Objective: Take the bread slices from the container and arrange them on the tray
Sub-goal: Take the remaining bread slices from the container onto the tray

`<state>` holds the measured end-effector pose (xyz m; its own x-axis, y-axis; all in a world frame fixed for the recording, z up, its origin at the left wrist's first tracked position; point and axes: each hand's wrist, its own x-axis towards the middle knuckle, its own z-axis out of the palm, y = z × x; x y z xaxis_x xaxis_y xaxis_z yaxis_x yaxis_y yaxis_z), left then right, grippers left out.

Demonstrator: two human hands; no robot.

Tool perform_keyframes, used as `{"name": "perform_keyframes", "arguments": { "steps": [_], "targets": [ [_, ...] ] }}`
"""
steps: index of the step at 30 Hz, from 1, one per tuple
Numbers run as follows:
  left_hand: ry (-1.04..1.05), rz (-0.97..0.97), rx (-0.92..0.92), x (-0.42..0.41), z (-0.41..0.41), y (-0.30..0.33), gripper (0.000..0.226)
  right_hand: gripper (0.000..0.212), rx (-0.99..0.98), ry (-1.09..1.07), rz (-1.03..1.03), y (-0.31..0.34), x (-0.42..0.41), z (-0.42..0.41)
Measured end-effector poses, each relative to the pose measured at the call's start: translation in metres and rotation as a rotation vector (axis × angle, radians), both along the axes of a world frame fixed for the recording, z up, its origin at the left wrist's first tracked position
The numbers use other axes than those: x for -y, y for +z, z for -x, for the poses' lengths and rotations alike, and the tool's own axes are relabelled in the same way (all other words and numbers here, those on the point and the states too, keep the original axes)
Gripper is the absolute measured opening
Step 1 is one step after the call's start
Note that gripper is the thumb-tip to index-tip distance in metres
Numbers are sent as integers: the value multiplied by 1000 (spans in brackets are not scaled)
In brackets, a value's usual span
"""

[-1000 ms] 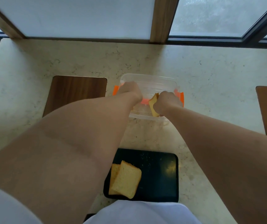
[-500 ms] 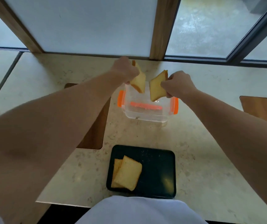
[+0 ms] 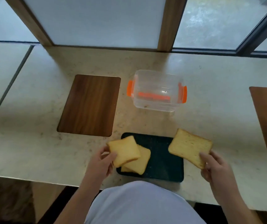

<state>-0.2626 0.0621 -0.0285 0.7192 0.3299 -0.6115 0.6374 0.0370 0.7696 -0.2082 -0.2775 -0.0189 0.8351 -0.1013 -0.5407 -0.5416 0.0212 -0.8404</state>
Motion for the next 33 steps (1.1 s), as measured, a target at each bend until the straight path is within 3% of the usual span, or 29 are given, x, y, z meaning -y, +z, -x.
{"name": "perform_keyframes", "arguments": {
  "steps": [6, 11, 15, 18, 20, 22, 25, 28, 30, 33],
  "targets": [
    [-52, -21, -92, 2, 16, -36, 21, 10, -88, 127, 224, -41, -20, 23],
    [-201, -29, -96, 9, -2, -54, 31, 13, -121, 217, 186, -51, -39, 17],
    [-318, 48, -197, 12, -22, -66, 32, 15, -126, 237, 126, -48, -49, 14],
    [-409, -2, -276, 17, -36, -73, 29, 12, -156, 213, 60, -49, -54, 11],
    [-490, -112, -287, 22, -38, -77, 24, 13, -188, 197, 3, -50, -58, 10],
    [-580, -384, -221, 22, -37, -80, 25, 12, -194, 206, -5, -50, -61, 8],
    [-622, -733, -87, 20, -37, -74, 31, 13, -164, 231, 45, -50, -63, 3],
    [-798, -1006, 132, 39, -47, -68, 36, 13, -155, 170, 70, -52, -55, 2],
    [-898, -1112, 257, 62, -51, -66, 49, 12, -151, 130, 77, -53, -49, 2],
    [-954, -1105, 286, 94, -55, -68, 80, 12, -156, 83, 65, -55, -41, 0]
  ]
}}
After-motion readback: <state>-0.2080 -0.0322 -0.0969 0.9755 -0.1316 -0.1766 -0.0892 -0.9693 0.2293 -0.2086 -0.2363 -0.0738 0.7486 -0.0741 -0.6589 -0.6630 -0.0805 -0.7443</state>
